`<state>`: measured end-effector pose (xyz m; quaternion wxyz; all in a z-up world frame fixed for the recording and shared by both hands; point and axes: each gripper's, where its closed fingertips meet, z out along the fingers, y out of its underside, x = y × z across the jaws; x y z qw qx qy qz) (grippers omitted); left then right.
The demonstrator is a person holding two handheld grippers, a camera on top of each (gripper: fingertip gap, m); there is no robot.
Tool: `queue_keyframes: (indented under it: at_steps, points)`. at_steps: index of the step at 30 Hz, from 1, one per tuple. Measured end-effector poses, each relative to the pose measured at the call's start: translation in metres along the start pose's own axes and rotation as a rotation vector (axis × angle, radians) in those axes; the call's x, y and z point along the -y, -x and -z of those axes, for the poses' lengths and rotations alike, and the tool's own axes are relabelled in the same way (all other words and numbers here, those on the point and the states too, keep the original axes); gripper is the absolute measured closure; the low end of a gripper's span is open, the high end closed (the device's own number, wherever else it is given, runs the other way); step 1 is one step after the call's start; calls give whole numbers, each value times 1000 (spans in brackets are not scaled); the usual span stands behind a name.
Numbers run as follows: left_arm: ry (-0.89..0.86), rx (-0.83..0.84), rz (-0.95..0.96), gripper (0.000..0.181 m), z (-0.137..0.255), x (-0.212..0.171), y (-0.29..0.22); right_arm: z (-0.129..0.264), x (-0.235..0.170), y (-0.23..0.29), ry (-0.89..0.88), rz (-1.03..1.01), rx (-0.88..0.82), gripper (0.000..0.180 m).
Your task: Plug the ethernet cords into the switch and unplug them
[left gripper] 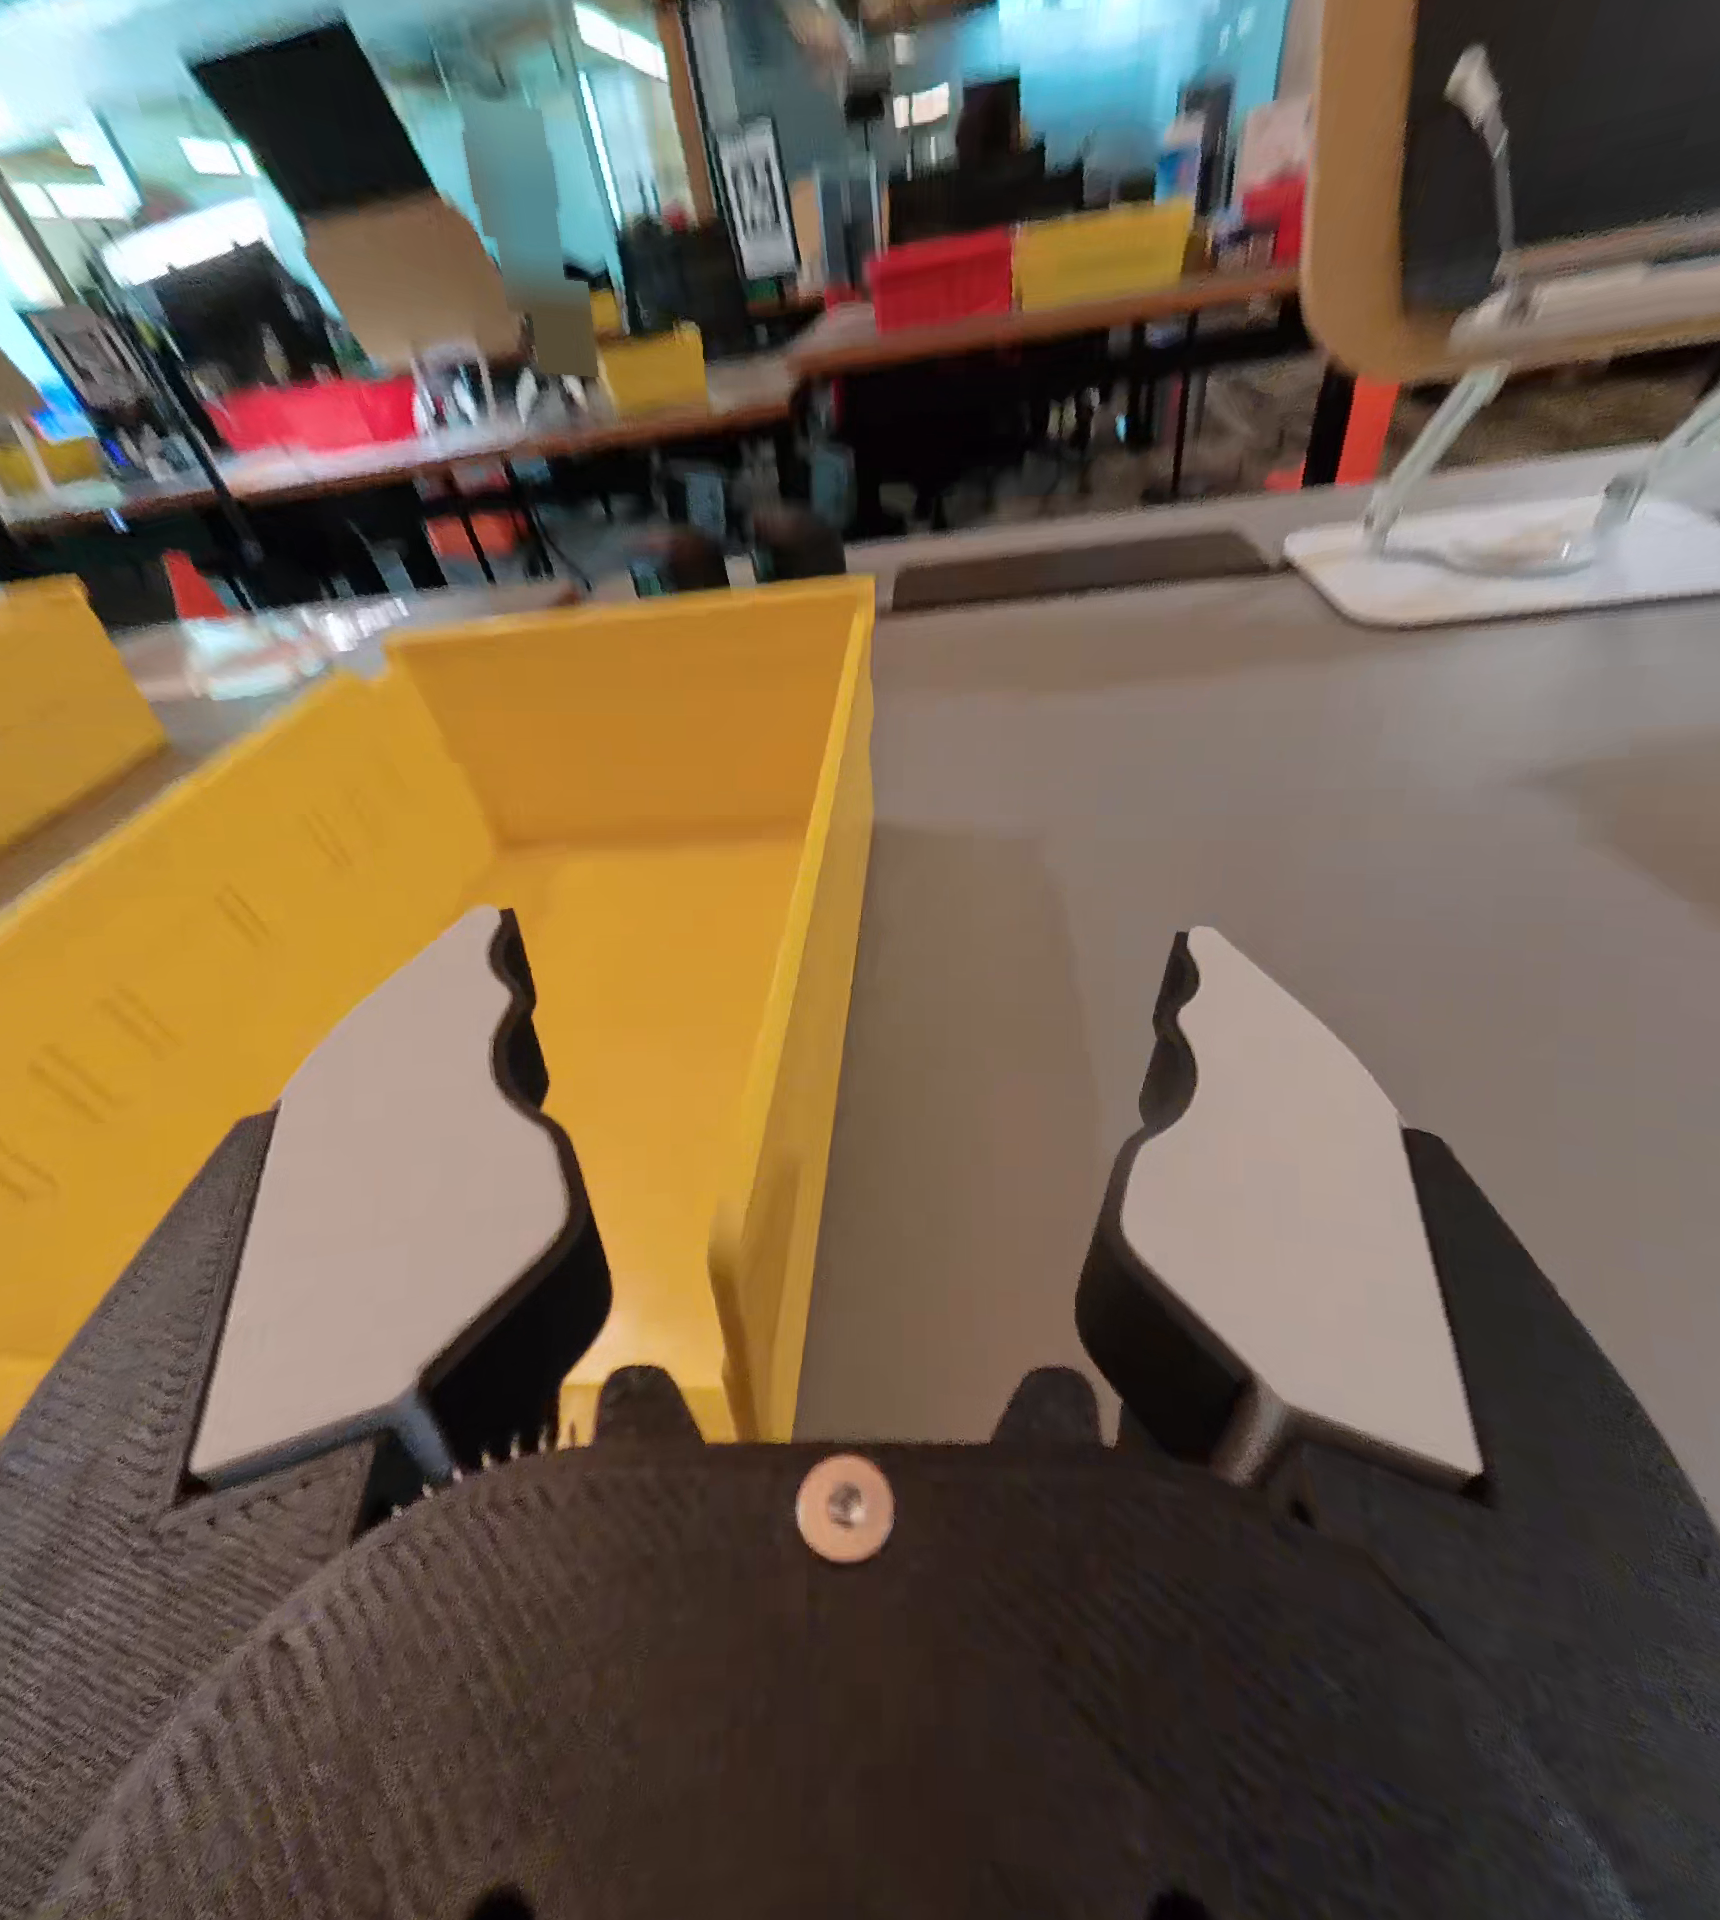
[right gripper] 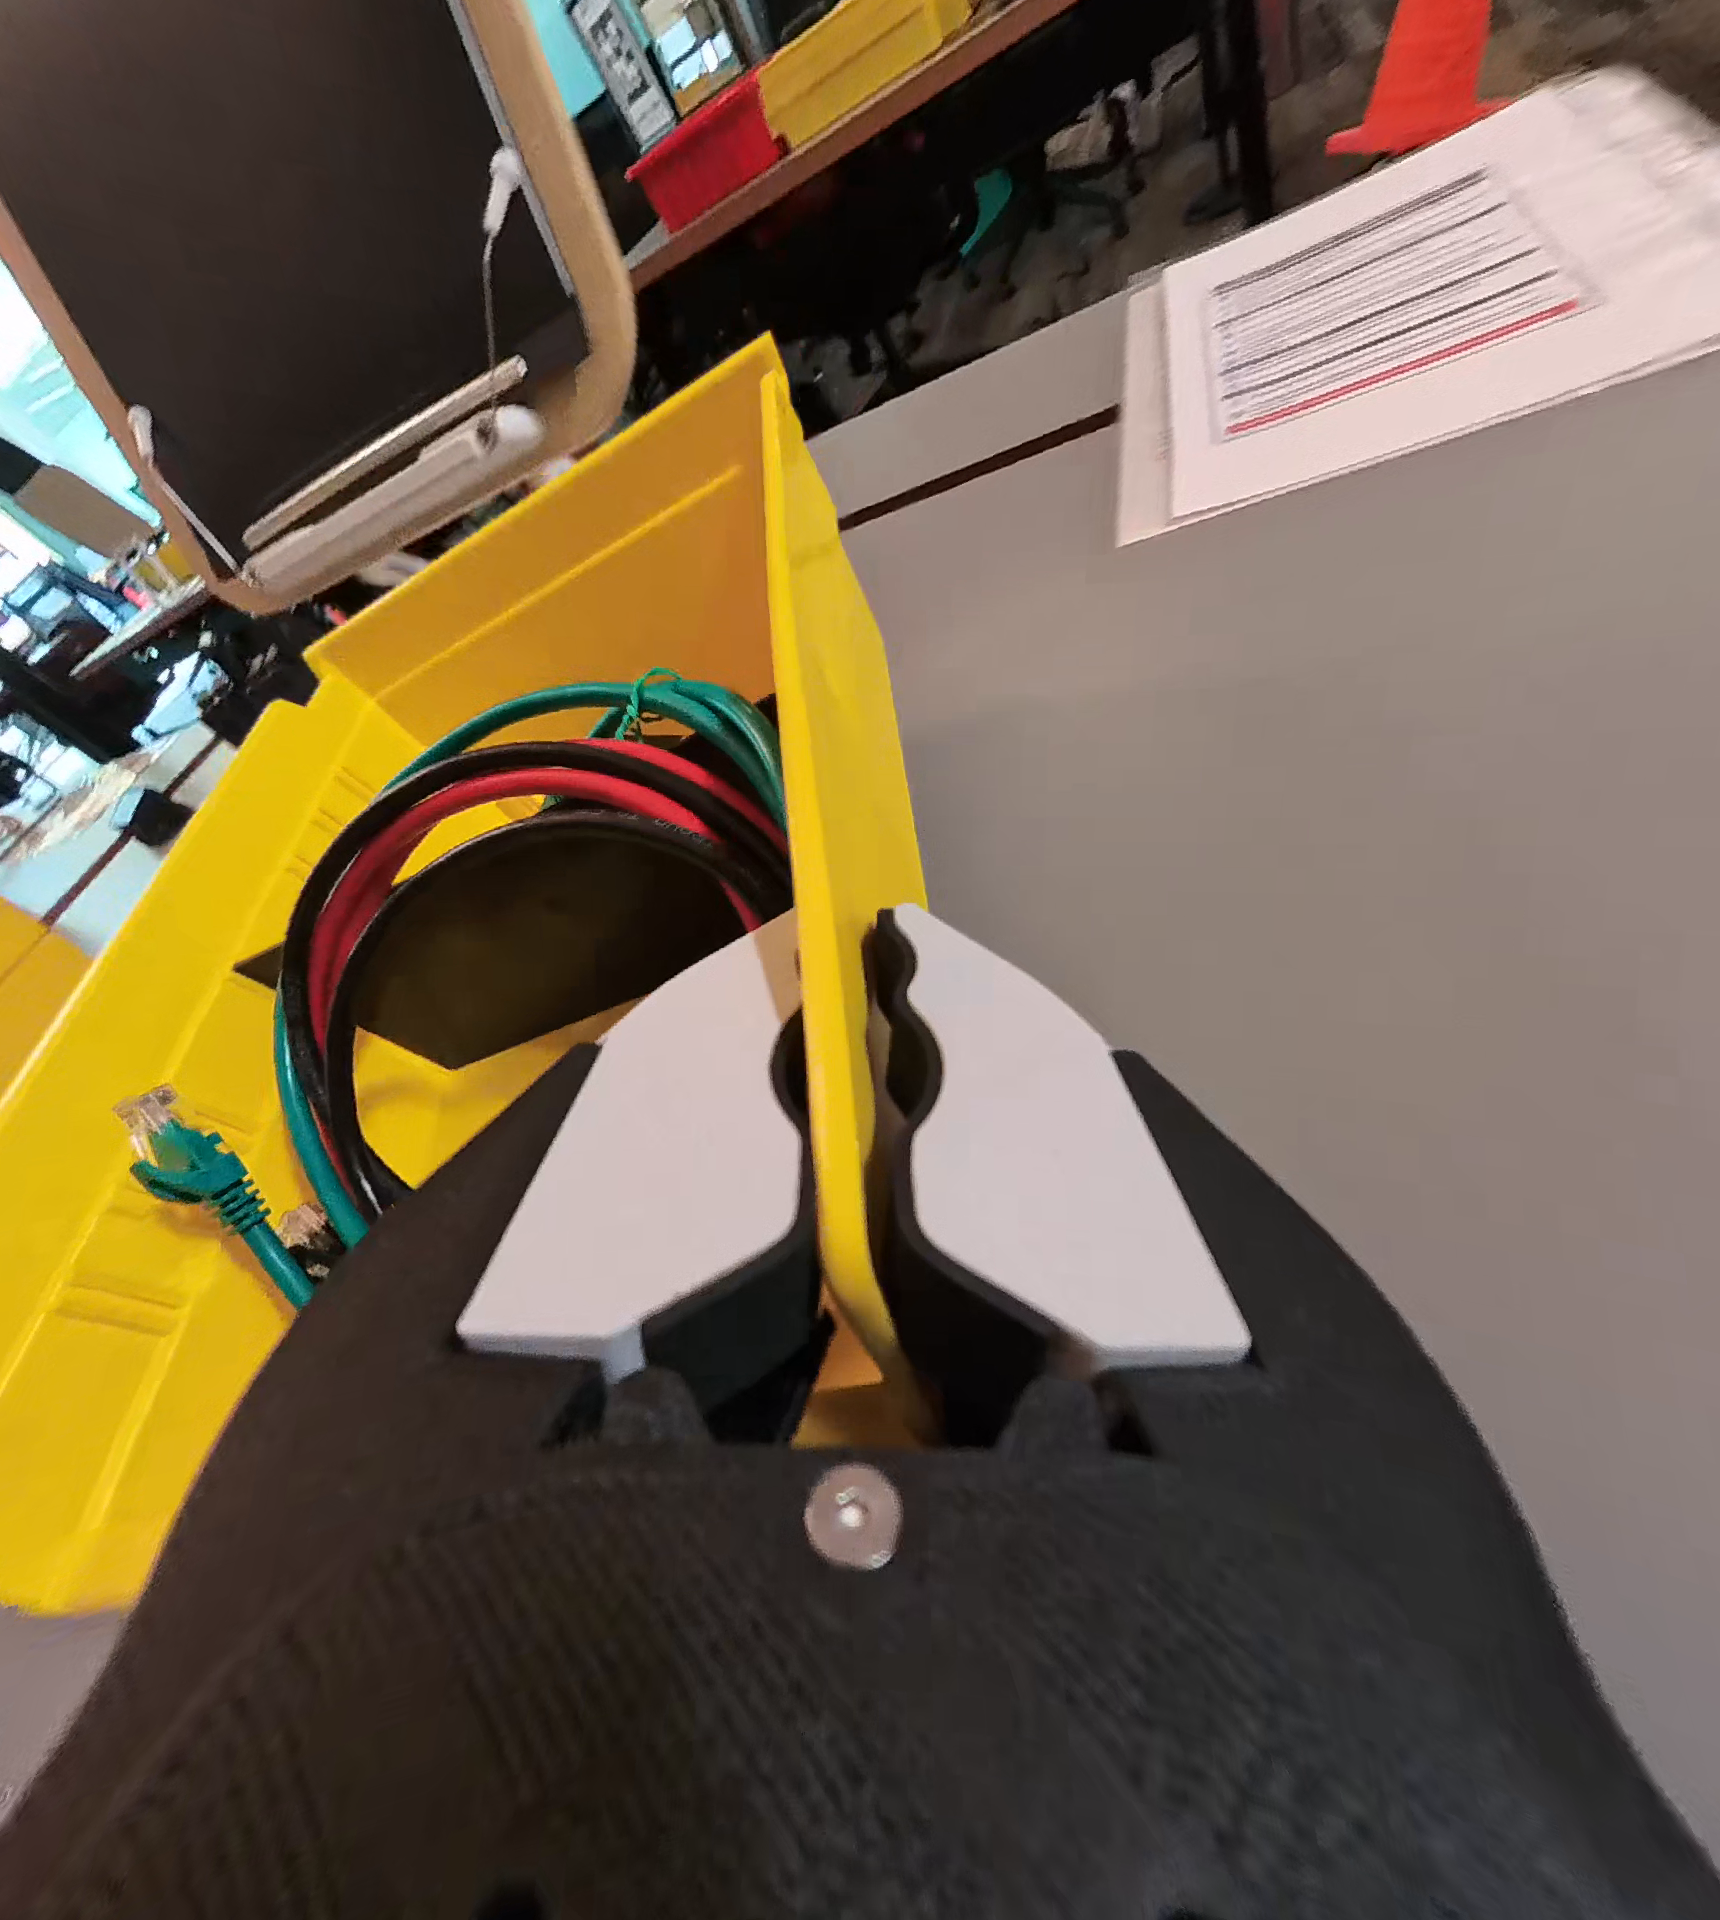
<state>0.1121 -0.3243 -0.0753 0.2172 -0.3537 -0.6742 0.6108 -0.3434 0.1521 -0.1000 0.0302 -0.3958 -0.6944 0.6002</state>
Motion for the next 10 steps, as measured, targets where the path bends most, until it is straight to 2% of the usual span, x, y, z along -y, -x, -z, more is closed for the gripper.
queue_keyframes:
  at_steps: [3,5,8,10]
  points:
    - [109,-18,35,72,-10,-23,3,-16,-11,23,47,44,49,172]
    - [139,-42,57,83,-14,-30,3,-26,-24,42,90,72,92,172]
    - [200,-167,125,136,-17,-42,-8,-39,-42,77,148,87,186,172]
    - [230,-213,178,152,-18,-48,-7,-47,-52,100,186,115,237,172]
